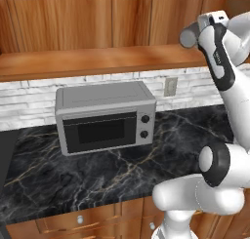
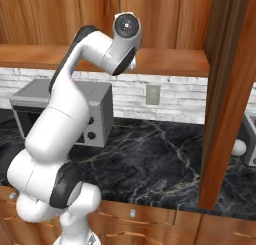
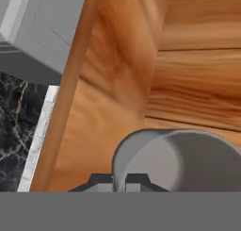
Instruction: There is a bowl on the dining counter. Grab a lemon wedge from the fridge and place it in the bowl. Then get the liquor bottle and glass cup from the cabinet and place them next to the bowl.
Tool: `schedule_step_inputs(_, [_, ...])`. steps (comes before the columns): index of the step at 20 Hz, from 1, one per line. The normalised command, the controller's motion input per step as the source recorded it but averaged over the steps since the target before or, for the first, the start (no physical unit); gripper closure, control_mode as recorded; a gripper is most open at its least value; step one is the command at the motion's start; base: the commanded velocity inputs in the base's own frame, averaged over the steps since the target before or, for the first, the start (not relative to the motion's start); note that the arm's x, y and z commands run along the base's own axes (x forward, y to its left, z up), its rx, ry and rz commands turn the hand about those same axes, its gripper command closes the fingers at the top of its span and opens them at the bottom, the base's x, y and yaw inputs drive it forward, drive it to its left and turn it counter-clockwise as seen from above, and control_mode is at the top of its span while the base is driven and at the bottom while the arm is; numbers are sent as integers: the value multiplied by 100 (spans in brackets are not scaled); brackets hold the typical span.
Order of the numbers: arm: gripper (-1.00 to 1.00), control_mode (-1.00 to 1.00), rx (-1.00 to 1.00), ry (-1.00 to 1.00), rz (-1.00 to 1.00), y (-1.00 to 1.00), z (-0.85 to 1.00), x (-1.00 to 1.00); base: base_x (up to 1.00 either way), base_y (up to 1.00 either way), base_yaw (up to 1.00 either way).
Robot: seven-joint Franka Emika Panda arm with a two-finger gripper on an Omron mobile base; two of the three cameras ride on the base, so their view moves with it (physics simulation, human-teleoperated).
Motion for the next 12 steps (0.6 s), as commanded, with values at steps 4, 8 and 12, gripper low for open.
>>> schedule_step_inputs(4, [100,-100,0,-21,-7,33,0,-99,0,0,0])
schedule_step_inputs(8, [100,-100,0,-3,-5,51,-4,-89,0,0,0])
schedule_step_inputs(12, [100,-100,0,0,-4,45,-1,-82,0,0,0])
